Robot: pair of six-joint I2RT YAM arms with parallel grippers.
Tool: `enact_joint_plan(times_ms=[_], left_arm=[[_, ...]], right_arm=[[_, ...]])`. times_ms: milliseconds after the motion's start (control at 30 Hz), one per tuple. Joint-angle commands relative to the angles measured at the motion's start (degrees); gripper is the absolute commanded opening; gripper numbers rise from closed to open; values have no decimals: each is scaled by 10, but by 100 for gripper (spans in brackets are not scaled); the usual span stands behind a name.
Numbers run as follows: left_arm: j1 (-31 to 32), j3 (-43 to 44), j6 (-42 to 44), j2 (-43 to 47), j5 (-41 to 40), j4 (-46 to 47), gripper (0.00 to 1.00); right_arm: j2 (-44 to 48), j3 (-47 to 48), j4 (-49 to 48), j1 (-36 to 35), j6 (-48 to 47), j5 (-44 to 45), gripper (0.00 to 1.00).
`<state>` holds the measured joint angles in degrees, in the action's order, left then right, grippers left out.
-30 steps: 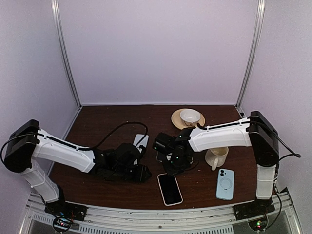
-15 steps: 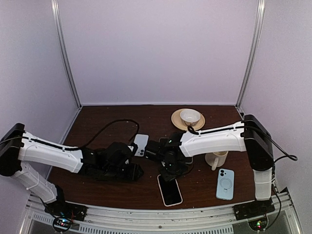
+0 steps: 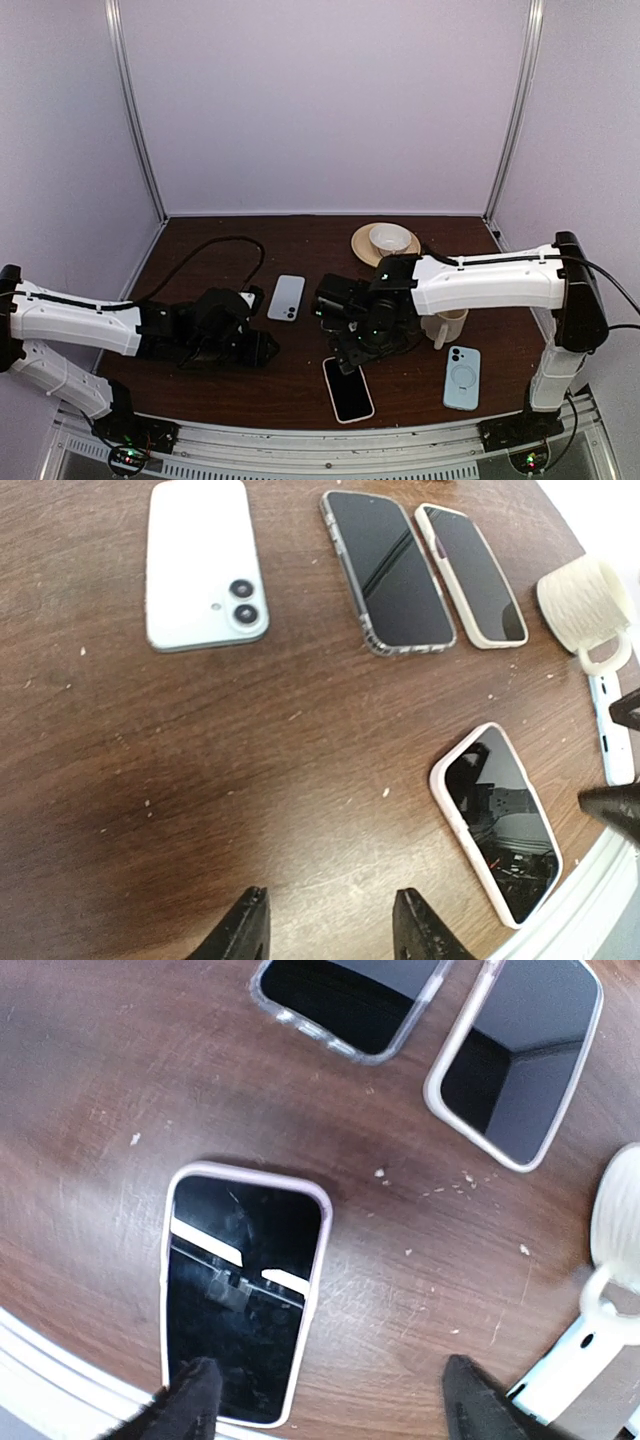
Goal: Put the phone into the phone case
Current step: Press the phone onto the phone case, then move the phone with the phone case to the center of the board.
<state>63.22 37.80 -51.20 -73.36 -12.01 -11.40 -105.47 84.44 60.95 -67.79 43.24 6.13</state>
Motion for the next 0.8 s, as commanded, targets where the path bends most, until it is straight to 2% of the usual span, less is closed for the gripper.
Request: enact_joint_plan(times_ms=[0,100,300,500,767], left_arm=[[1,-13,8,18,-16,-12,46],[1,-16,8,20,-15,-14,47],[1,-16,5,13,-3,-10,49],[1,-13,11,2,3,-8,50],[1,-18,11,-10,14,1,51]], right_arm=[[15,-51,-75,-20,48,-21,99],[11,-71,-121,-34,68,-46,99],[-16,-82,-125,-55,98,-39,100],[-19,-130,-171,-67,123,-78,99],[-47,-117,-200,-74,135,-86,99]])
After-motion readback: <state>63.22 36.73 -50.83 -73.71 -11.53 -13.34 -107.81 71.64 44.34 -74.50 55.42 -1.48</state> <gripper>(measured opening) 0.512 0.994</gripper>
